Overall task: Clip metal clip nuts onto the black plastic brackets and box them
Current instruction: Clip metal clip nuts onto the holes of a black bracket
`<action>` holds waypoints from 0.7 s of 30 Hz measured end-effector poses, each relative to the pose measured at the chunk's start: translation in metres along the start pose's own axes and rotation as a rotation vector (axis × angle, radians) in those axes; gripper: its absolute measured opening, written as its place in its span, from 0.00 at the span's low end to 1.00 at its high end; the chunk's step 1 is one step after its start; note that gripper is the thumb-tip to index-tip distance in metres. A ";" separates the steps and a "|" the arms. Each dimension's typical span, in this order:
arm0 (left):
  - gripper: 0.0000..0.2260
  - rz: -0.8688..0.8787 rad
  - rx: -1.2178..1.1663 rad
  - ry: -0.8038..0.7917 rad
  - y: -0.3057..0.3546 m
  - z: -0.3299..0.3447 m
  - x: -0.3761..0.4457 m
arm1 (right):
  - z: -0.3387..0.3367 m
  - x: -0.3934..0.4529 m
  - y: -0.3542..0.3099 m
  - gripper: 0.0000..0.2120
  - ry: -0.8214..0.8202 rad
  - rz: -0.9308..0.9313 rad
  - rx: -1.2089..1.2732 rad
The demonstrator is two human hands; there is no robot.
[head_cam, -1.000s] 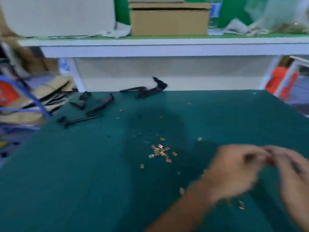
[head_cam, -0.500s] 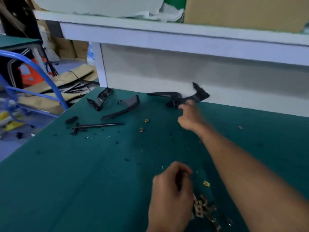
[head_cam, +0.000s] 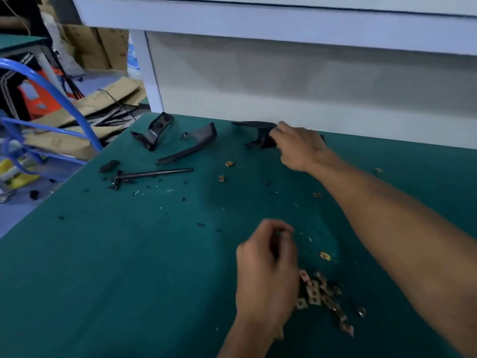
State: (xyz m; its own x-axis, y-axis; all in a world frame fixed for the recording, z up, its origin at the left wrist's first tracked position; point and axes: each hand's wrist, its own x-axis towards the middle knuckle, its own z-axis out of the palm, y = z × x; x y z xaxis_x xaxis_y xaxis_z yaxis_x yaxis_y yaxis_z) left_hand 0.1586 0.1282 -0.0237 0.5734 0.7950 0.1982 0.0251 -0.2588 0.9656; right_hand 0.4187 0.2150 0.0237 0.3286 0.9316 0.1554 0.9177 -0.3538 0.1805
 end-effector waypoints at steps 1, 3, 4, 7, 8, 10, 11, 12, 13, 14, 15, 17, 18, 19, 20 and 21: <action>0.09 0.009 -0.013 0.057 0.000 -0.001 0.001 | -0.007 -0.016 -0.007 0.13 0.012 -0.072 -0.043; 0.05 0.007 -0.067 0.170 0.001 -0.003 0.002 | -0.019 -0.053 -0.021 0.21 0.051 -0.203 -0.136; 0.05 -0.016 -0.107 0.217 0.002 -0.004 0.001 | -0.026 -0.073 -0.027 0.24 0.075 -0.259 -0.173; 0.11 -0.051 -0.230 0.272 0.007 -0.008 -0.003 | -0.059 -0.137 -0.039 0.28 0.103 -0.340 -0.218; 0.12 -0.033 -0.272 0.264 0.010 -0.009 -0.006 | -0.073 -0.158 -0.041 0.27 0.086 -0.359 -0.232; 0.11 0.000 -0.404 0.177 0.012 -0.012 -0.010 | -0.102 -0.199 -0.050 0.20 0.007 -0.424 -0.296; 0.11 0.005 -0.459 0.092 0.011 -0.013 -0.012 | -0.111 -0.219 -0.056 0.16 -0.029 -0.478 -0.316; 0.11 0.013 -0.476 -0.004 0.011 -0.014 -0.014 | -0.121 -0.240 -0.064 0.14 -0.059 -0.535 -0.328; 0.12 0.021 -0.464 -0.106 0.014 -0.014 -0.019 | -0.126 -0.261 -0.074 0.13 -0.074 -0.596 -0.335; 0.13 0.006 -0.449 -0.223 0.020 -0.015 -0.025 | -0.130 -0.280 -0.084 0.13 -0.094 -0.624 -0.333; 0.14 -0.046 -0.430 -0.365 0.028 -0.014 -0.031 | -0.133 -0.298 -0.095 0.13 -0.116 -0.647 -0.337; 0.15 -0.222 -0.360 -0.693 0.046 -0.014 -0.049 | -0.137 -0.323 -0.114 0.15 -0.155 -0.680 -0.353; 0.16 -0.319 -0.318 -0.829 0.054 -0.016 -0.058 | -0.141 -0.335 -0.123 0.16 -0.167 -0.698 -0.353; 0.16 -0.396 -0.279 -0.933 0.060 -0.018 -0.067 | -0.142 -0.346 -0.130 0.16 -0.166 -0.716 -0.347; 0.15 -0.444 -0.260 -1.003 0.065 -0.020 -0.074 | -0.144 -0.357 -0.138 0.16 -0.159 -0.739 -0.339; 0.13 -0.453 -0.260 -1.049 0.067 -0.023 -0.080 | -0.144 -0.367 -0.142 0.16 -0.140 -0.772 -0.321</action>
State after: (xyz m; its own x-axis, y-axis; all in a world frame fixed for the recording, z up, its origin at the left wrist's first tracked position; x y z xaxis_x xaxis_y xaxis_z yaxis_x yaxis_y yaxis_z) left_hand 0.0957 0.0601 0.0295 0.9525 -0.0881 -0.2914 0.3018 0.1483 0.9418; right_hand 0.1352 -0.0886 0.0808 -0.3201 0.9157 -0.2430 0.7950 0.3991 0.4568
